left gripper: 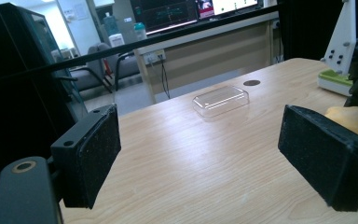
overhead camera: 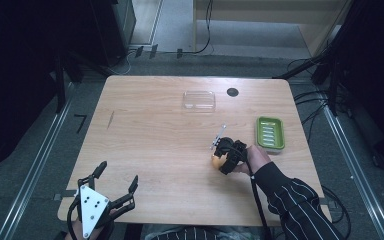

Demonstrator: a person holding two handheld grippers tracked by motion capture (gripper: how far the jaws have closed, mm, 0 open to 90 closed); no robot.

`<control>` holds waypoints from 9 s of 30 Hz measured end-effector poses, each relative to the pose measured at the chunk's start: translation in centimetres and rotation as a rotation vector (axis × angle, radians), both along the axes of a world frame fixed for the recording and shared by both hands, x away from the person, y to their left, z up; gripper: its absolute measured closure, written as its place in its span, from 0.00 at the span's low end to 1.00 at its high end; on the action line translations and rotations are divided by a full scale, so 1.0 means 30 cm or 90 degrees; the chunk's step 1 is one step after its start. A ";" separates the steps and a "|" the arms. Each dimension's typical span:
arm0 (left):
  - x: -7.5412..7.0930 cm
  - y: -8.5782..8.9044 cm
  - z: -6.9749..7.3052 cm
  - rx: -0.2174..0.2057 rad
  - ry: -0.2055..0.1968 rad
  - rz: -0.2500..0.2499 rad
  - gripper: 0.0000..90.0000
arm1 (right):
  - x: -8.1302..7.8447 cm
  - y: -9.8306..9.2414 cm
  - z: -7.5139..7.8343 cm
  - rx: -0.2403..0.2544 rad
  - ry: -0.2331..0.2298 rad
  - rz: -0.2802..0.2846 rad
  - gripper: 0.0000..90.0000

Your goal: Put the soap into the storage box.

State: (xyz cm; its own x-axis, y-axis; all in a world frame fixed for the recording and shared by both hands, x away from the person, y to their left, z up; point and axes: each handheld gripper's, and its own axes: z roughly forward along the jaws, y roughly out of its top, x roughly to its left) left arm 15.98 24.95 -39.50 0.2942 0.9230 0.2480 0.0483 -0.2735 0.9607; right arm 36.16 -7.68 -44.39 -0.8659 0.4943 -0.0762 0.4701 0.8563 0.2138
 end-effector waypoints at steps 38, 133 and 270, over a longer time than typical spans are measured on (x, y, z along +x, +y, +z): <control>0.004 -0.007 0.001 -0.002 -0.002 -0.006 0.14 | 0.002 -0.175 0.065 0.014 -0.053 -0.101 0.44; 0.009 -0.011 -0.001 0.002 0.000 -0.008 0.14 | 0.263 -0.477 0.040 -0.001 -0.097 -0.347 0.44; 0.004 -0.018 0.002 0.007 -0.003 -0.011 0.14 | -0.259 -0.362 -0.048 -0.038 0.017 -0.225 0.01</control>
